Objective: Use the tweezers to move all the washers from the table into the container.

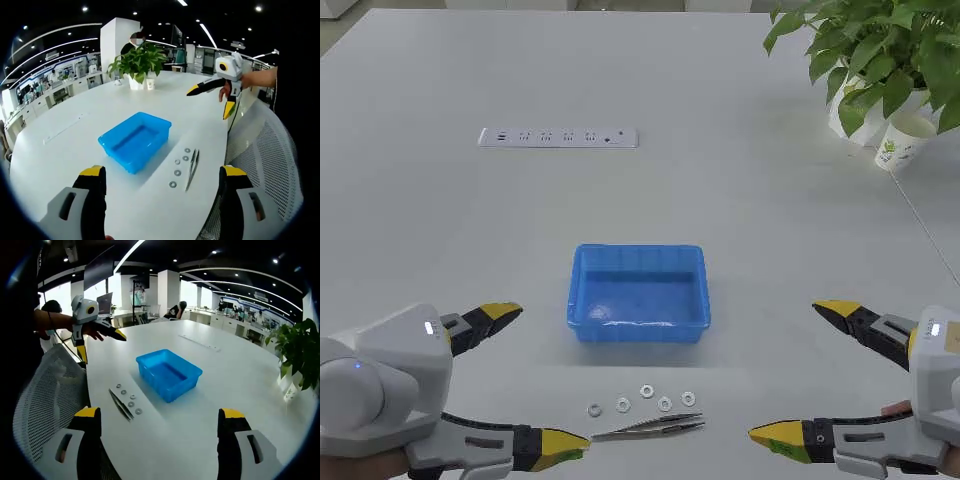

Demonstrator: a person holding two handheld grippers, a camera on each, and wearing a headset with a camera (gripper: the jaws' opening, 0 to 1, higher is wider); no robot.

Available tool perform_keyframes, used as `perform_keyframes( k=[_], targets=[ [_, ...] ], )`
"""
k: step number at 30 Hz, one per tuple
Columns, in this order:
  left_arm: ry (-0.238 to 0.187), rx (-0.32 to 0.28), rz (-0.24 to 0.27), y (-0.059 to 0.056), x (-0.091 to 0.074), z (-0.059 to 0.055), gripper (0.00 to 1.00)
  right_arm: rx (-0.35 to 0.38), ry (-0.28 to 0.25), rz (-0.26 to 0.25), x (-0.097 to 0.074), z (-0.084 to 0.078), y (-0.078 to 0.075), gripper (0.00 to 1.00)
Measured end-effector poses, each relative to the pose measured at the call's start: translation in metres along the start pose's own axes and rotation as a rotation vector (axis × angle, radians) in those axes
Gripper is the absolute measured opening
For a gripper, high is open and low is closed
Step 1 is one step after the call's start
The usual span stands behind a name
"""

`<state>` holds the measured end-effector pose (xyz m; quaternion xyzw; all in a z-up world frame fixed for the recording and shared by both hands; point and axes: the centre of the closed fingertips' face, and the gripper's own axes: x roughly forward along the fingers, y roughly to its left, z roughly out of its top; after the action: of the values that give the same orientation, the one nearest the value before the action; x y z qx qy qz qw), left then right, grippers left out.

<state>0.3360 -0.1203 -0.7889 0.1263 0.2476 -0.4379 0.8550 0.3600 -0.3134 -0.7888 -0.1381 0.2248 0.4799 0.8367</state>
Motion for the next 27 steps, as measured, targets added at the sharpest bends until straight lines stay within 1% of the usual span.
perform_keyframes(
  k=[27],
  targets=[
    [0.005,0.01,-0.003,-0.0004,0.0014,0.0016,0.99,-0.001,0.0,0.001,-0.0008,-0.0006,-0.0015,0.98]
  ],
)
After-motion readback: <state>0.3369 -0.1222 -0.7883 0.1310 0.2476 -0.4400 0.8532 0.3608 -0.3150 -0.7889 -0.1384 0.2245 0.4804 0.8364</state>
